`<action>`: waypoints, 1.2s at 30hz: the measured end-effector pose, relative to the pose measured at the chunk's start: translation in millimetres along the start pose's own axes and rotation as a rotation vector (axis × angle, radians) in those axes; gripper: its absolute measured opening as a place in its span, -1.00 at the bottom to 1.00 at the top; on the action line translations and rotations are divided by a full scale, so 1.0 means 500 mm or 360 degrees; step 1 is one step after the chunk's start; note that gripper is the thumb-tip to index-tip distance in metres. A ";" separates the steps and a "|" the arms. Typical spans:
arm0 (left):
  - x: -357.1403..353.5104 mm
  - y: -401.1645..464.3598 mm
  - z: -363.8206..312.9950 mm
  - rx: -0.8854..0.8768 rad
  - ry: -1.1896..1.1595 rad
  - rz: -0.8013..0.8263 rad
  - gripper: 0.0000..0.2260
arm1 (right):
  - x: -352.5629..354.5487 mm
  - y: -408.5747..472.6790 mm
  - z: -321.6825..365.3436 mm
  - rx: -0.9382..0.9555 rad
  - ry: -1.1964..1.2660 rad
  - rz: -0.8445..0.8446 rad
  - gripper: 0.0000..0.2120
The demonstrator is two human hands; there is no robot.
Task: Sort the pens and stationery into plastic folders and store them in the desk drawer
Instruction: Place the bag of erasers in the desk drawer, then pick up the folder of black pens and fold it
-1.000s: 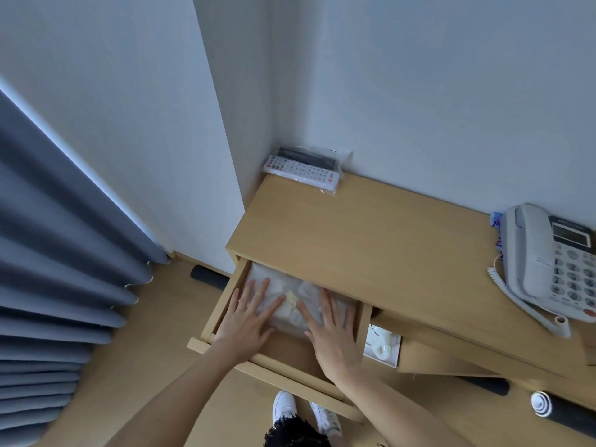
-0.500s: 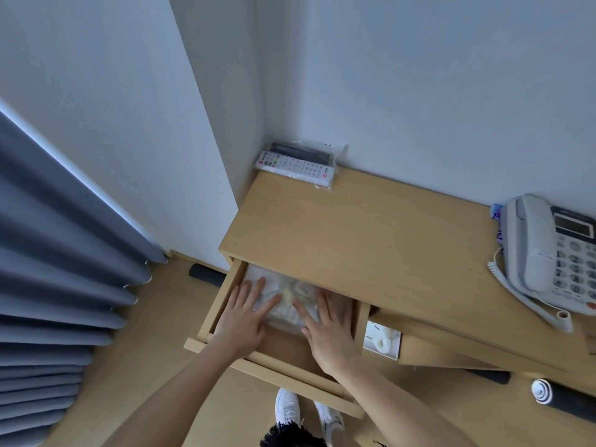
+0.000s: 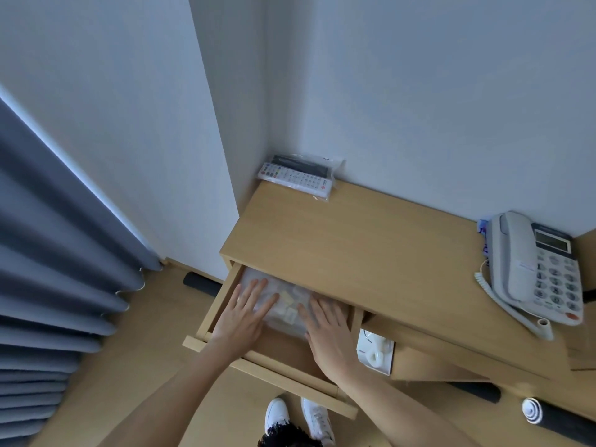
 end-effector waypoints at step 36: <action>0.317 0.289 -0.877 -0.1032 -0.0186 -0.0181 -0.43 | 0.194 -0.717 -0.610 -0.1726 0.0131 -0.0390 -0.27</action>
Point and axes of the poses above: each hand's wrist, its own y-axis towards the middle knuckle, its own x-axis out of the back of the hand, z = x × y, the point moved 4 cm from there along y, towards the middle knuckle, and after that the axes turned 12 degrees about -x, right-handed, at the moved point
